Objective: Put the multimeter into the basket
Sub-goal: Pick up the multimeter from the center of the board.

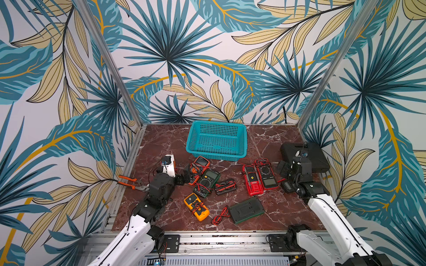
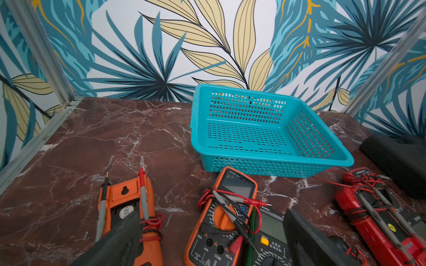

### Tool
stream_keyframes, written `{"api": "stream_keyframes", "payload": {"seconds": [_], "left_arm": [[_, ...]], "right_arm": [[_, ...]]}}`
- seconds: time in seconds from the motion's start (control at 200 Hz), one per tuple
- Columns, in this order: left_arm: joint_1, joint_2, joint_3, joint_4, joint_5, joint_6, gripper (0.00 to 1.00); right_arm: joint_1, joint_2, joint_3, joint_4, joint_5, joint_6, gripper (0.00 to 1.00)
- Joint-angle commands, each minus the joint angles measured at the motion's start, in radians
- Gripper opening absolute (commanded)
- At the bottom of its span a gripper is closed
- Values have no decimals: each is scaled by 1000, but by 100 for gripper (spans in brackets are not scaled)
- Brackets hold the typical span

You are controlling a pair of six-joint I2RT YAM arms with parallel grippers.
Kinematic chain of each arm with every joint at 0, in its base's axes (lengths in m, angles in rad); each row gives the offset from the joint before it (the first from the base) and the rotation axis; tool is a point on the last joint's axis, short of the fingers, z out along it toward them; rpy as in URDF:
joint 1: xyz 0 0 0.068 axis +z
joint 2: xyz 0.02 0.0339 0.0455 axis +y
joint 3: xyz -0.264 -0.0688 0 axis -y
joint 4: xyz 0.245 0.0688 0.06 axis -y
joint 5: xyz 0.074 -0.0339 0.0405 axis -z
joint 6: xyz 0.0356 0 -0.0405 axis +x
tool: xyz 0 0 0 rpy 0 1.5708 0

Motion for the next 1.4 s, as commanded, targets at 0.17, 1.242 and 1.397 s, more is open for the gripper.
{"api": "stream_keyframes", "payload": {"seconds": [0.17,1.242,1.397], "left_arm": [[-215,120,88,-3,-199,34,100],[-277,386,158,74,-276,-83,100],[-275,397,149,40,-312,-117,100]], "right_arm": [[105,1,68,-199,41,79,99],[389,434,329,-315,13,78,99],[388,469,350,-318,8,62,99]]}}
